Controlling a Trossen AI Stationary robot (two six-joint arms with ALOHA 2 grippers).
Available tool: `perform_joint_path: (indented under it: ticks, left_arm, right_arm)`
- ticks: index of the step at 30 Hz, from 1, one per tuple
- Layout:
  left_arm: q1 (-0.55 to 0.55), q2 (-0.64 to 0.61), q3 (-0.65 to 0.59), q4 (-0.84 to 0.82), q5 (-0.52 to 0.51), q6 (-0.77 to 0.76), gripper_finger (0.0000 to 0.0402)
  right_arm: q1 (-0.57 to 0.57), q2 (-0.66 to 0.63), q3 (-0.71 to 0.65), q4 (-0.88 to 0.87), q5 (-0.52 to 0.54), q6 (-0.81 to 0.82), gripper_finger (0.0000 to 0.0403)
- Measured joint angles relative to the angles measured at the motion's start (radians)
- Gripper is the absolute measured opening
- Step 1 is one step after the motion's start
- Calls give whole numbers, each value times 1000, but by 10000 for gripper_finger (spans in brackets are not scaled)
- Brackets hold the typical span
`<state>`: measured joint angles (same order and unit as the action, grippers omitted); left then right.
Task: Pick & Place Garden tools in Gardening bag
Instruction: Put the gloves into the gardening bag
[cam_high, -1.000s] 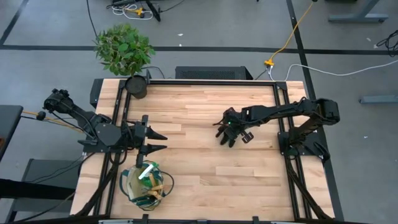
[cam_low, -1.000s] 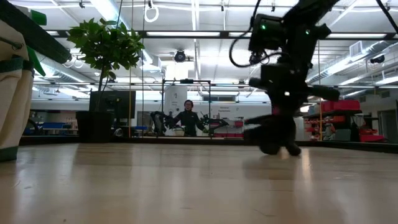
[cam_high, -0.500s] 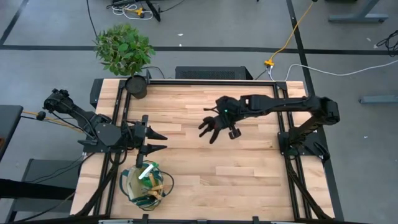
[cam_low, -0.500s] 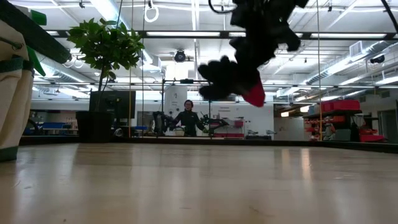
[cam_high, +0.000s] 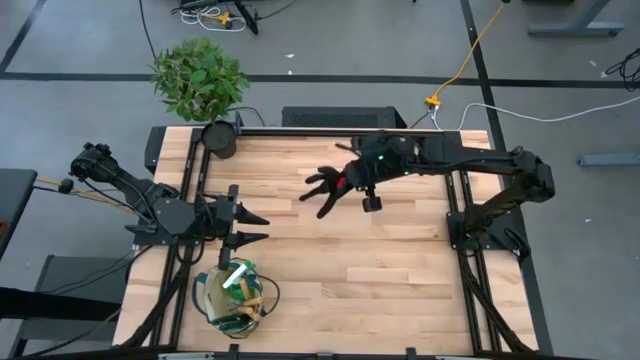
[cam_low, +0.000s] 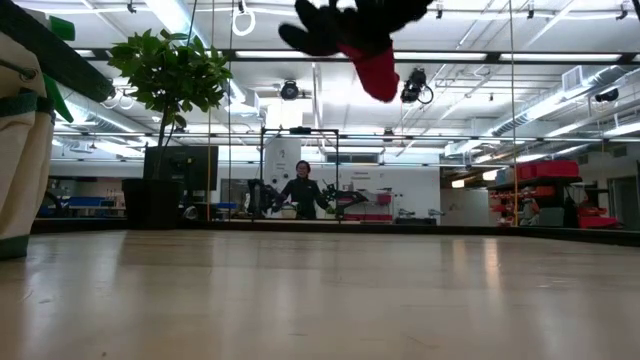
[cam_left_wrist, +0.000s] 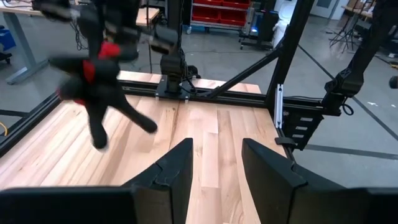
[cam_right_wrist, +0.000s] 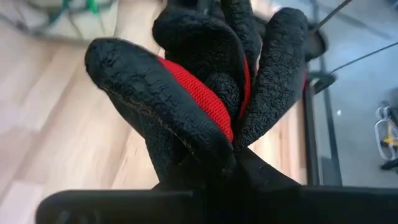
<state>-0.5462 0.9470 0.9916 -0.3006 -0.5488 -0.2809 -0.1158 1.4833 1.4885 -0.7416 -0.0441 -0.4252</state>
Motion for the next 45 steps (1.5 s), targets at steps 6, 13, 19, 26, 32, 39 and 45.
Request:
perform_joint_path:
  ticks: [6,13,19,26,32,39,45]
  left_arm:
    - [0,0,0,6,-24,4,144]
    - [0,0,0,69,-36,36,144]
    - [18,2,0,144,-84,109,145]
    - [154,2,0,181,32,109,145]
    - [294,2,0,212,157,123,145]
    - [423,2,0,339,270,194,147]
    - [467,2,0,374,327,215,196]
  right_arm:
    - [0,-61,4,117,1,116,34]
    - [2,-119,4,267,-1,256,34]
    - [13,-138,4,385,1,320,35]
    - [31,-138,4,451,1,342,35]
    - [35,-138,4,492,2,380,35]
    - [35,-138,4,539,29,391,35]
    - [35,-138,4,540,79,409,35]
